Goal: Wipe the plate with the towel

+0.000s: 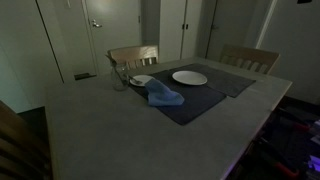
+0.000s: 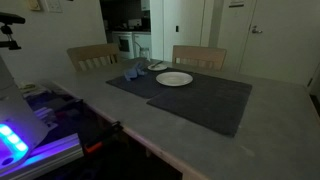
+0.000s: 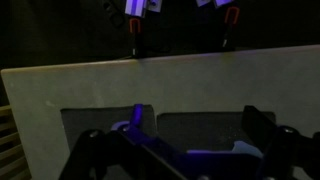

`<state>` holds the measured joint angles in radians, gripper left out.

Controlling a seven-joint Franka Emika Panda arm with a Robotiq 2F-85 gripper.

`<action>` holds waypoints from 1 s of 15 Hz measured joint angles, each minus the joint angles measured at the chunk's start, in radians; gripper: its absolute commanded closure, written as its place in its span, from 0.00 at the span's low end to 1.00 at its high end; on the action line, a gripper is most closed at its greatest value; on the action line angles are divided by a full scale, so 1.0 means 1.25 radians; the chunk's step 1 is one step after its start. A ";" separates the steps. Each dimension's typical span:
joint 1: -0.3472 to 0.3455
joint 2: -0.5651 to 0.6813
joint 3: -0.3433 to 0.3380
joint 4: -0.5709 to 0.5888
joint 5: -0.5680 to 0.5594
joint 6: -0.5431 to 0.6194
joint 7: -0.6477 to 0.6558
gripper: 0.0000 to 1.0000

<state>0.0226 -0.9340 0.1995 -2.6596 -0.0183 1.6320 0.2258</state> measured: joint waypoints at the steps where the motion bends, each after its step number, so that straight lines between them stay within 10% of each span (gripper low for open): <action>1: 0.000 0.000 0.000 0.000 0.000 0.000 0.000 0.00; 15: 0.019 0.057 0.022 0.001 0.003 0.093 -0.002 0.00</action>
<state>0.0466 -0.8633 0.2266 -2.6582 -0.0146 1.7485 0.2234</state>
